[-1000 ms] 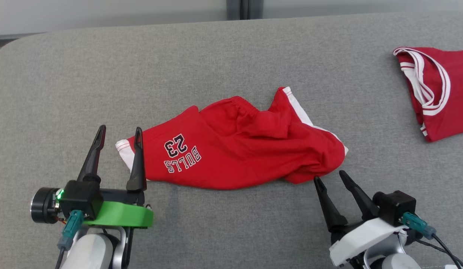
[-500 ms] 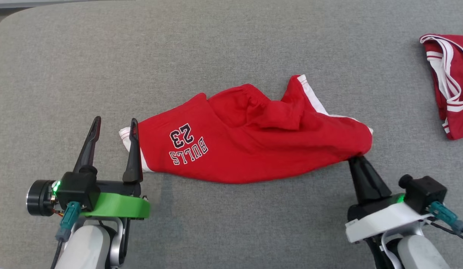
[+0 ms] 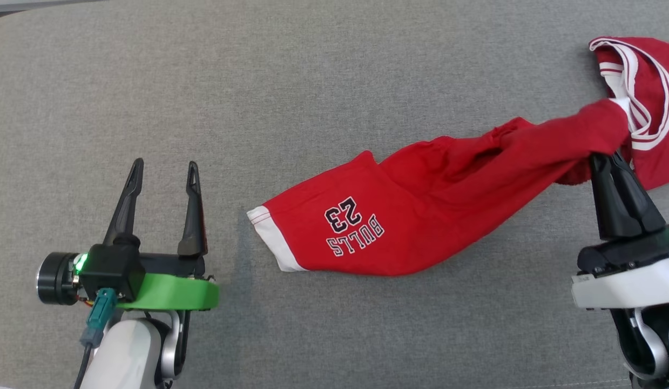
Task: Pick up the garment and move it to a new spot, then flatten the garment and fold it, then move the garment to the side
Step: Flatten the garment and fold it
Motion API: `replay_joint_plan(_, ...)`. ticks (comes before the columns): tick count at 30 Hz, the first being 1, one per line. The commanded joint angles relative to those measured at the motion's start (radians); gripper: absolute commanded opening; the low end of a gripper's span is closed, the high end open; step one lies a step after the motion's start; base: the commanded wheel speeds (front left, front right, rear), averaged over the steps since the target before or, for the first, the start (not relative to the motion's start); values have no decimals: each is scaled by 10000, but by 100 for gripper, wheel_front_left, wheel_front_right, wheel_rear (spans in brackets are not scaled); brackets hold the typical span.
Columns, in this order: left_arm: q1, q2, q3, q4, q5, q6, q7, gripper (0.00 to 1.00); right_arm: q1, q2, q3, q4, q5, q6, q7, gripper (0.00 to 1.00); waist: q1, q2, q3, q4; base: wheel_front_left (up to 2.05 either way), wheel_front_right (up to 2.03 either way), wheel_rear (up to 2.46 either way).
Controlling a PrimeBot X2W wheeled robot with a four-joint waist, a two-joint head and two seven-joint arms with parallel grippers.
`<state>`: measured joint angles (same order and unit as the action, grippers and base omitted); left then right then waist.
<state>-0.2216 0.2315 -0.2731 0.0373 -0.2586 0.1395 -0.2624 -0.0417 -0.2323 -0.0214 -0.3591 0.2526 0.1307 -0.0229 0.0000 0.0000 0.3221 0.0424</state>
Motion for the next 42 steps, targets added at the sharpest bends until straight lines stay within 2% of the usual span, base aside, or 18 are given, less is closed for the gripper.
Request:
replay_joint_plan(1,-284,-63,-30,-15,63,-80,-27,100,-367,-111,208,-62,57,1,204,0,0,0,141,171,0,0,0)
replay_joint_plan(9,-968,-616,-264,112,265,-470,-27,100,-2077,-452,1738,1200,603,1,712,0,0,0,764,1088,0,0,0)
replay_joint_plan(17,-1293,-1109,-262,240,525,-819,-27,100,-3753,-54,3170,3816,1122,2,257,0,0,0,1192,1683,0,0,0)
replay_joint_plan(18,-1298,-1136,-246,258,551,-858,-27,100,-3886,-20,3265,4046,1127,1,151,32,0,0,1194,1700,0,0,0)
replay_joint_plan(19,-1289,-1162,-217,286,570,-886,-27,100,-4022,39,3365,4318,1169,1,-55,99,0,0,1180,1708,0,0,0)
replay_joint_plan(24,-980,-1181,37,400,683,-930,-27,100,-4149,52,3499,4752,1134,1,-1146,100,0,0,936,1494,0,0,0)
replay_joint_plan(29,-675,-1068,349,454,792,-897,-27,100,-3554,-129,2963,4293,965,1,-1914,100,0,0,540,1038,0,0,0)
replay_joint_plan(37,-64,-877,726,455,868,-797,-17,100,-1546,20,1011,3085,472,1,-1922,100,0,0,-124,343,0,0,0)
replay_joint_plan(42,357,-743,840,497,873,-744,-17,100,-334,342,469,2490,285,1,-1601,100,0,0,-551,58,0,0,0)
